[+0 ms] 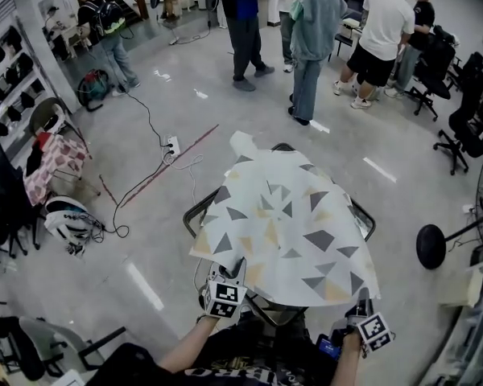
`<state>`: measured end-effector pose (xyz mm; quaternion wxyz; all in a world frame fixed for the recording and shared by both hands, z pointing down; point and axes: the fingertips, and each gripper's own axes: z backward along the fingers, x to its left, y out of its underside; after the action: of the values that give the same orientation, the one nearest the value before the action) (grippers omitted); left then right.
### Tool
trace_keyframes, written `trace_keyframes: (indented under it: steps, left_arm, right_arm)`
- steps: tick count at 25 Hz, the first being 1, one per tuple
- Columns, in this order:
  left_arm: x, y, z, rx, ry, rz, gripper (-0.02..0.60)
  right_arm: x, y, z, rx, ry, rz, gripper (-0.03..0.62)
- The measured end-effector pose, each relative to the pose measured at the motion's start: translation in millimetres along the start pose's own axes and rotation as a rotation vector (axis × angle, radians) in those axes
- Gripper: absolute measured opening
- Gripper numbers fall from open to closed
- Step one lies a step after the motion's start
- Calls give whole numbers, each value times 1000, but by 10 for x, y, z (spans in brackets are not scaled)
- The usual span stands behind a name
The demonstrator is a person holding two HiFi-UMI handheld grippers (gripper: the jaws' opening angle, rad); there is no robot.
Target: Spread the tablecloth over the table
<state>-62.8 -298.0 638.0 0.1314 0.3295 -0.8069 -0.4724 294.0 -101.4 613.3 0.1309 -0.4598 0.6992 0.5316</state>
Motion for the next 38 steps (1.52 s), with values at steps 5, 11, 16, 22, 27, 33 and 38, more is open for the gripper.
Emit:
trace_keyframes:
  steps: [5,11,16,22,27,33,38]
  left_arm:
    - [41,340,27,72,-18,62,66]
    - [105,610,161,177,-52,214,54]
    - [42,1009,110,260,-48,291,41]
    - [-122,1437,48,374,-66,386,32]
    - [-112,1606,-121,428,-31,379,32]
    - [-50,1810,-228,467,-71,402,32]
    - [-61,1837,-274,492,-95,412,34]
  right_arm:
    - [29,174,-19,90,5,16,18]
    - [-14,281,13,207,37,30,18]
    - [-174,400,-49,240,40,28,18]
    - [-322,482,-102,291,-3,32,18]
    - [-384,627,-115,276,-21,39,17]
    - [-683,920,-238,373,28,52,20]
    - [-887,1152,-300,503,61,233,34]
